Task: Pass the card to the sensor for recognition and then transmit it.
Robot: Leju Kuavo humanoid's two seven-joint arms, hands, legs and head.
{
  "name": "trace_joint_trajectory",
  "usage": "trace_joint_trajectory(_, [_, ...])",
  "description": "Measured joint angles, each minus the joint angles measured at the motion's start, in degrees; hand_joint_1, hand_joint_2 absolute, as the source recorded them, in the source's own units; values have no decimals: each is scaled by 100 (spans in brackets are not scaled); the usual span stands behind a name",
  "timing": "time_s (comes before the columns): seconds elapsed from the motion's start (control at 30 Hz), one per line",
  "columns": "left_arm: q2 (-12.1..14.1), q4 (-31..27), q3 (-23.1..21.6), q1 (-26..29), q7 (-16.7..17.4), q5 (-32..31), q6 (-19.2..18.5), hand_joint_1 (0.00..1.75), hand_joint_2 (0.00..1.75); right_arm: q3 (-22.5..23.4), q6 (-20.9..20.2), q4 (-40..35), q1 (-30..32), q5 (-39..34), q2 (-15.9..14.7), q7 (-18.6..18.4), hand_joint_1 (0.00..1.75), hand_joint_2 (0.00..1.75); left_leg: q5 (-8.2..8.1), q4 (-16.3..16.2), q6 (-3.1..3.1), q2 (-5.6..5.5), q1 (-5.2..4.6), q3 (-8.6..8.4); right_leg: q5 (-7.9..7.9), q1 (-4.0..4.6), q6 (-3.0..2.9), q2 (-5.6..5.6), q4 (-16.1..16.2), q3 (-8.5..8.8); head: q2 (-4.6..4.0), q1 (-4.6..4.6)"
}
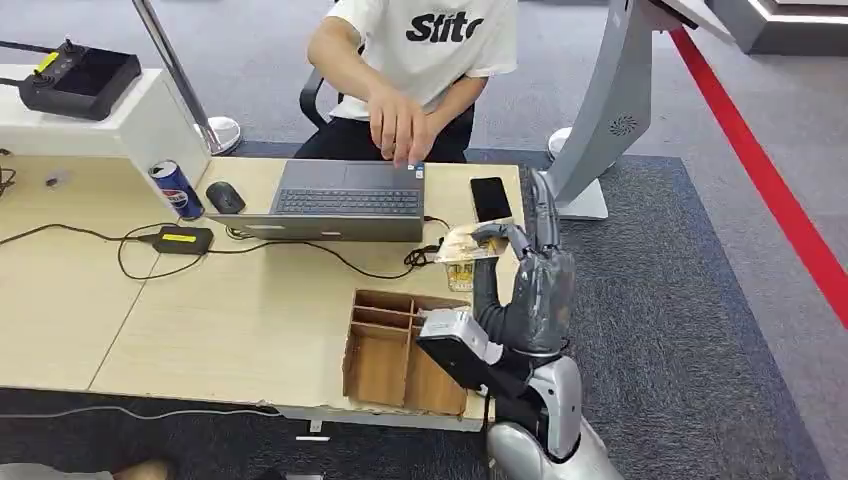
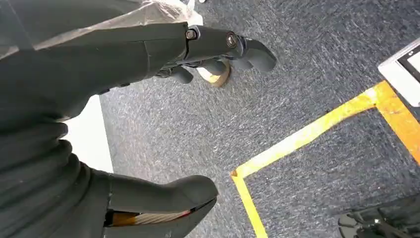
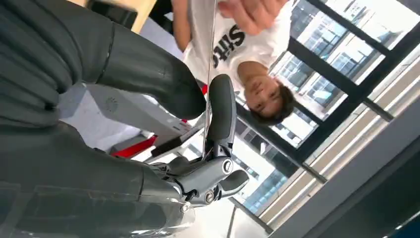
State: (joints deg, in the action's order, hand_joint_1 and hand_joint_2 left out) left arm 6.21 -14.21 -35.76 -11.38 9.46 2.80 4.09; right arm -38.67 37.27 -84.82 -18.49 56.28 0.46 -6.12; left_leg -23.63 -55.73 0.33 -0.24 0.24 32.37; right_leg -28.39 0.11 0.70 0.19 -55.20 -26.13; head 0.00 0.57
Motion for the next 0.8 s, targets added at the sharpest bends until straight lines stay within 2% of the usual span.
trace_joint_trajectory(0.8, [-151,-7,-13,-213,96,-227,-168,0,175,-669,22,2148,-1016,-470,1180,472,175,175,0,0,-1,-3,2,4,-1,0,0,-4,-1,-3,0,2])
